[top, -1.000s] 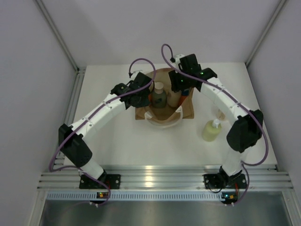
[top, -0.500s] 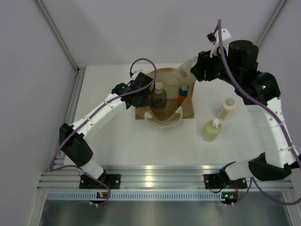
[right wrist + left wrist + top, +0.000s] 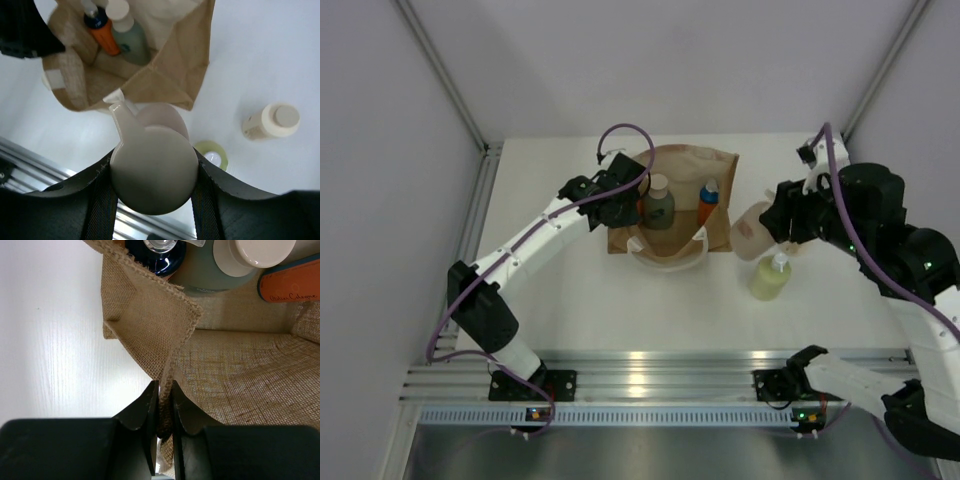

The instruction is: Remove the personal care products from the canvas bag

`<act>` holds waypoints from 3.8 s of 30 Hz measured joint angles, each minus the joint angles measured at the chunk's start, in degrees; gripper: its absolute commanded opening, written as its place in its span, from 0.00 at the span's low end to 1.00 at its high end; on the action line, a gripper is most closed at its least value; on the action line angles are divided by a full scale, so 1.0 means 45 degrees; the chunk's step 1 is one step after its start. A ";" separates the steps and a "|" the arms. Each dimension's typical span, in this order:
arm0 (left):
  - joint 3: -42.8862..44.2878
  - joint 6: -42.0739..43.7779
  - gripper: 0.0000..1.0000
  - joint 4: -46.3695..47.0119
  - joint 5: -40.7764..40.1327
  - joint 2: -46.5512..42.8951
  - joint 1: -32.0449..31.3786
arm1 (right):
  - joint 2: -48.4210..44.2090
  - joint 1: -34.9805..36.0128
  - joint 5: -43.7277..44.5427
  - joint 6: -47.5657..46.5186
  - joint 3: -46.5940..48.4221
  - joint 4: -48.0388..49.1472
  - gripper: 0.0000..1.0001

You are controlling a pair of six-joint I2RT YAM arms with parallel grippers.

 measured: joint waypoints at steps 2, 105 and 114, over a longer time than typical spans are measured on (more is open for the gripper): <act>0.0000 0.0024 0.00 0.0005 0.0000 -0.0005 0.0000 | -0.0282 0.0000 -0.0029 0.0073 -0.1078 -0.0107 0.00; -0.0967 -0.3337 0.00 -0.0005 -0.0748 -0.0874 0.0024 | 1.0744 0.1175 -0.2657 -0.1166 0.0151 0.9141 0.75; -0.1059 -0.3395 0.00 0.0005 -0.0675 -0.0986 0.0029 | 1.2395 0.1175 -0.2030 -0.1647 0.0806 0.9340 0.67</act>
